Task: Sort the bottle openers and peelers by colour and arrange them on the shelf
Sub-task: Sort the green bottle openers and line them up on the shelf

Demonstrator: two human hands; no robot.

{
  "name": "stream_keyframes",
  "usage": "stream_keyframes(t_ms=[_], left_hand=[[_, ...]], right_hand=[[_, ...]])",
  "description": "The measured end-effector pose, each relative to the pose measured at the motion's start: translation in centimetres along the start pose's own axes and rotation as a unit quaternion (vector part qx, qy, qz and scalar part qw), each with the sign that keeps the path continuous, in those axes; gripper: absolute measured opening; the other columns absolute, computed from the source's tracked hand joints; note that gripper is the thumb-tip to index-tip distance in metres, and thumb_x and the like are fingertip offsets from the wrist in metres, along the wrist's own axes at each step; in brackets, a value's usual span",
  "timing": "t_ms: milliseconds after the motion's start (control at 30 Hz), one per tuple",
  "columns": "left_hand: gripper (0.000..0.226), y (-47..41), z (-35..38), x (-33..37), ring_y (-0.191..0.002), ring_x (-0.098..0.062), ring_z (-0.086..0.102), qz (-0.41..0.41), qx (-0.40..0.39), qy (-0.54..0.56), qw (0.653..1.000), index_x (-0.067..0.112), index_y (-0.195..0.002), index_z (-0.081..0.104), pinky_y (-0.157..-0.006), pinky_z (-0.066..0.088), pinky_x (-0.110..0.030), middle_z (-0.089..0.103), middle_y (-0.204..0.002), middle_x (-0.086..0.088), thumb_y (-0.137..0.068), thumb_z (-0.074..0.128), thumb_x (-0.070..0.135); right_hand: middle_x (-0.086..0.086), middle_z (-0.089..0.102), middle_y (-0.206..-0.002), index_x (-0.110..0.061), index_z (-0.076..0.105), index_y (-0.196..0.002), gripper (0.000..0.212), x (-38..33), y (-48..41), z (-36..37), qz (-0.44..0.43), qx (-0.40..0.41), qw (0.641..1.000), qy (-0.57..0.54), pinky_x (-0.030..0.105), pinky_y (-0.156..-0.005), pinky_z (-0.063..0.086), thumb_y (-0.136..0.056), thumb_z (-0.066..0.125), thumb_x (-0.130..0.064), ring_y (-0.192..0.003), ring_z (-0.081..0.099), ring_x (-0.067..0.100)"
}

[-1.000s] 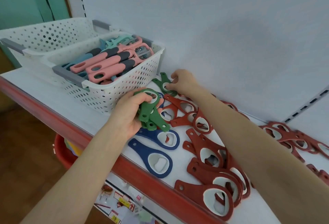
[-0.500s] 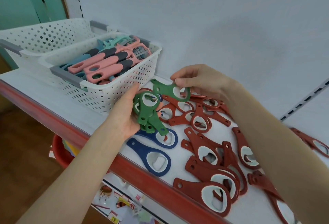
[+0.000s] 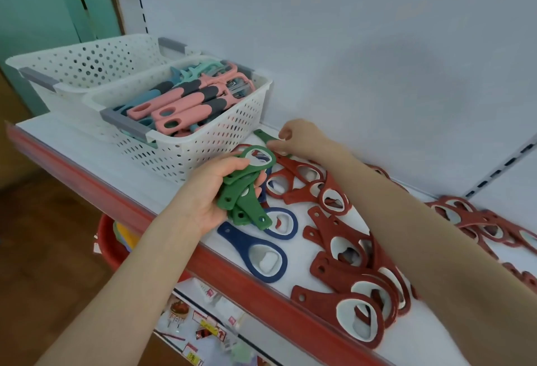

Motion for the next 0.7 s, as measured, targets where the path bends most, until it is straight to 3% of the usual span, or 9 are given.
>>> stream_keyframes(t_ms=[67,167,267,333,433,500,567,633,700], left_hand=[[0.028,0.2,-0.2,0.1,-0.062,-0.016,0.067,0.002,0.008,0.002,1.000,0.000,-0.114,0.058,-0.051,0.053,-0.023,0.067,-0.089,-0.014,-0.090,0.046,0.006],[0.030,0.5,-0.4,0.2,-0.063,-0.016,0.067,0.006,0.009,-0.001,1.000,0.000,-0.119,0.056,-0.051,0.053,-0.024,0.066,-0.090,-0.014,-0.090,0.046,0.004],[0.028,0.7,-0.6,0.4,-0.064,-0.018,0.068,0.011,0.011,-0.006,1.000,0.003,-0.115,0.057,-0.051,0.053,-0.025,0.067,-0.090,-0.013,-0.089,0.049,0.003],[0.025,0.7,-0.8,0.5,-0.064,-0.018,0.068,0.012,0.011,-0.006,1.000,0.005,-0.112,0.058,-0.050,0.053,-0.025,0.068,-0.088,-0.012,-0.089,0.050,0.003],[0.022,0.4,-0.9,0.5,-0.066,-0.017,0.068,0.007,0.009,-0.010,1.000,0.006,-0.110,0.060,-0.052,0.054,-0.026,0.069,-0.090,-0.011,-0.089,0.054,0.010],[0.020,0.2,-0.7,0.6,-0.066,-0.016,0.068,0.000,-0.002,-0.013,1.000,0.008,-0.102,0.064,-0.055,0.055,-0.026,0.069,-0.089,-0.010,-0.089,0.055,0.022],[0.031,0.1,-0.2,0.7,-0.068,-0.016,0.067,-0.005,-0.025,-0.011,1.000,0.010,-0.098,0.066,-0.056,0.055,-0.025,0.070,-0.088,-0.010,-0.085,0.055,0.035],[0.046,0.2,0.6,0.8,-0.070,-0.017,0.067,-0.007,-0.059,-0.006,0.998,0.008,-0.101,0.065,-0.057,0.055,-0.026,0.070,-0.089,-0.010,-0.074,0.057,0.045],[0.048,0.5,1.7,0.7,-0.070,-0.018,0.066,-0.016,-0.104,-0.021,0.994,0.007,-0.097,0.066,-0.060,0.056,-0.026,0.070,-0.086,-0.010,-0.068,0.059,0.045]], right_hand=[[0.008,0.053,-0.069,-0.006,0.057,-0.071,0.036,0.2,-0.3,0.5,0.012,-0.013,0.999,0.032,0.033,-0.065,0.043,-0.084,0.064,-0.039,-0.066,0.050,0.020],[0.013,0.057,-0.083,0.005,0.063,-0.101,0.044,0.5,-0.5,0.5,0.041,-0.022,0.998,-0.036,0.031,-0.069,0.045,-0.081,0.069,-0.034,-0.075,0.055,0.022],[0.007,0.060,-0.086,0.000,0.066,-0.100,0.026,1.1,-0.4,0.2,0.058,-0.003,0.989,-0.133,0.021,-0.058,0.043,-0.082,0.069,-0.019,-0.069,0.053,0.015],[0.004,0.062,-0.087,-0.004,0.067,-0.098,0.017,1.5,-0.2,-0.7,0.055,0.053,0.978,-0.192,0.022,-0.063,0.044,-0.085,0.065,-0.015,-0.076,0.055,0.014],[-0.005,0.060,-0.073,-0.009,0.066,-0.092,0.007,1.5,1.3,-2.8,0.025,0.109,0.954,-0.277,0.018,-0.064,0.043,-0.087,0.061,-0.012,-0.067,0.052,0.006],[-0.003,0.058,-0.073,-0.012,0.065,-0.091,0.006,1.0,2.8,-4.1,0.006,0.070,0.941,-0.332,0.019,-0.067,0.046,-0.089,0.060,-0.014,-0.066,0.052,0.006],[-0.005,0.061,-0.076,-0.014,0.066,-0.090,0.008,0.1,4.9,-4.8,-0.012,-0.024,0.942,-0.333,0.015,-0.066,0.049,-0.090,0.058,-0.017,-0.067,0.056,0.003],[-0.008,0.067,-0.081,-0.018,0.068,-0.089,0.008,-1.1,7.0,-4.7,-0.028,-0.113,0.956,-0.270,0.014,-0.069,0.050,-0.089,0.060,-0.021,-0.071,0.061,0.000],[-0.008,0.069,-0.086,-0.021,0.069,-0.088,0.008,-2.1,8.4,-4.6,-0.045,-0.122,0.971,-0.202,0.014,-0.077,0.050,-0.088,0.061,-0.023,-0.079,0.063,0.001]])
Point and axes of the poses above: each hand's wrist, its own y-axis away from the middle knuckle, its own z-axis out of the palm, x = y × z, the point moved 6 cm from there along -y, towards the middle knuckle
